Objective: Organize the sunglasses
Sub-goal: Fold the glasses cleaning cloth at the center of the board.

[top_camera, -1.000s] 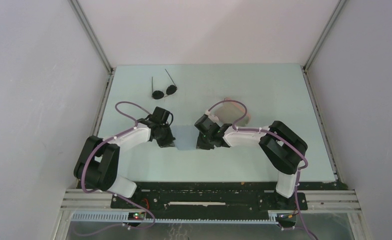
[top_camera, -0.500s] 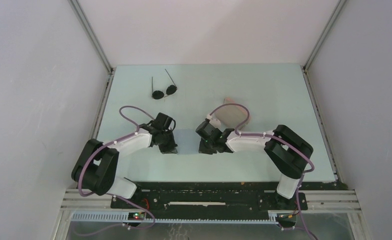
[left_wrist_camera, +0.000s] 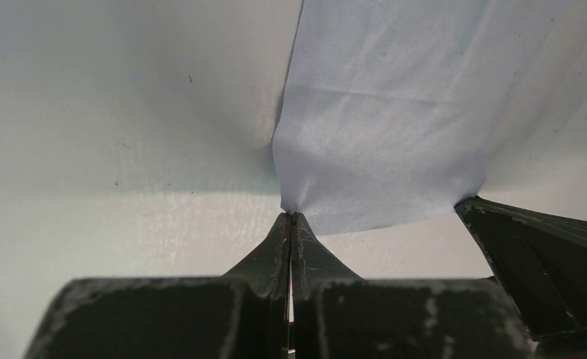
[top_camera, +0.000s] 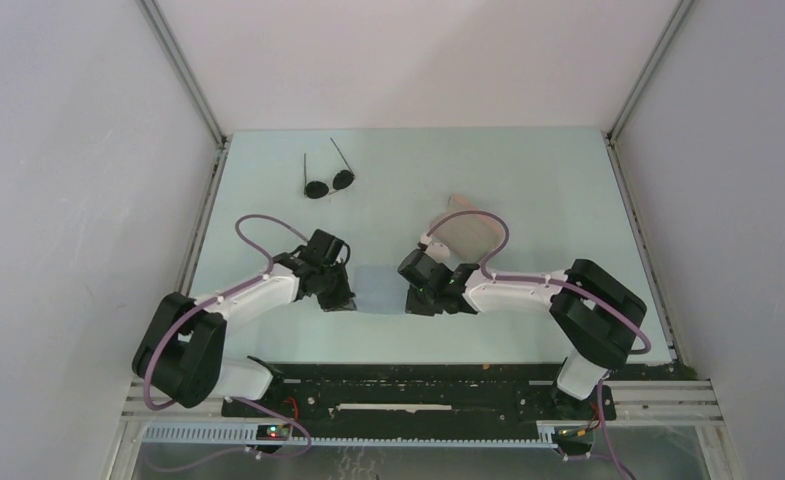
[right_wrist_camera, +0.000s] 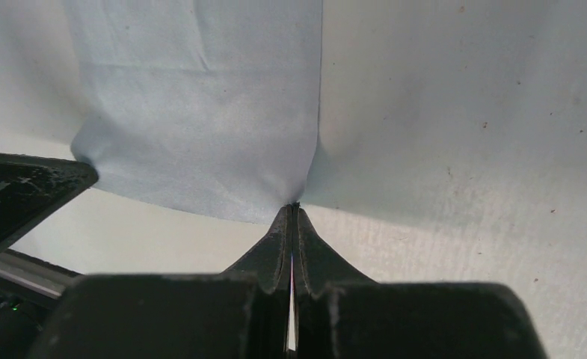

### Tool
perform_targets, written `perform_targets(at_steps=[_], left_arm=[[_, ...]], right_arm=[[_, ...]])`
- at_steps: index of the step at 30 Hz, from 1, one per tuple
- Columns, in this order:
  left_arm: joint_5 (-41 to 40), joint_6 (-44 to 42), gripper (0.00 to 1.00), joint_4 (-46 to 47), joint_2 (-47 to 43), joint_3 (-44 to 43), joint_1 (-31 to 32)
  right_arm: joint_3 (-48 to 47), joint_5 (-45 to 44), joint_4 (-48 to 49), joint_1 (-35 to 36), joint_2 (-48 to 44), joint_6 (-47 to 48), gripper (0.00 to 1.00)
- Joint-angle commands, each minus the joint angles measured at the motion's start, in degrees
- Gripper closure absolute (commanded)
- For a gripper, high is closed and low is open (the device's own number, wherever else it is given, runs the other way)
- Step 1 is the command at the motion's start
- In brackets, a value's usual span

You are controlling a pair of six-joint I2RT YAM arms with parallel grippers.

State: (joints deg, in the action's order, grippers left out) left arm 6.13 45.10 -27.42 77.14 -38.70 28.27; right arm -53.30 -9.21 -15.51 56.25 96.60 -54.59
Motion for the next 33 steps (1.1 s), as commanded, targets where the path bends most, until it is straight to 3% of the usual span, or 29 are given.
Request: perform_targets(at_steps=[1, 33], left_arm=[[-0.49, 0.87, 1.00, -0.86, -0.68, -3.30, 0.20], [4.34, -2.65, 1.00, -0.79, 10.99, -14.29, -6.35]], right_arm=[[0.04, -1.67, 0.87, -0.84, -3.01, -1.21, 1.00], [-12.18, 3.06, -1.28, -9.01, 6.82, 4.23, 1.00]])
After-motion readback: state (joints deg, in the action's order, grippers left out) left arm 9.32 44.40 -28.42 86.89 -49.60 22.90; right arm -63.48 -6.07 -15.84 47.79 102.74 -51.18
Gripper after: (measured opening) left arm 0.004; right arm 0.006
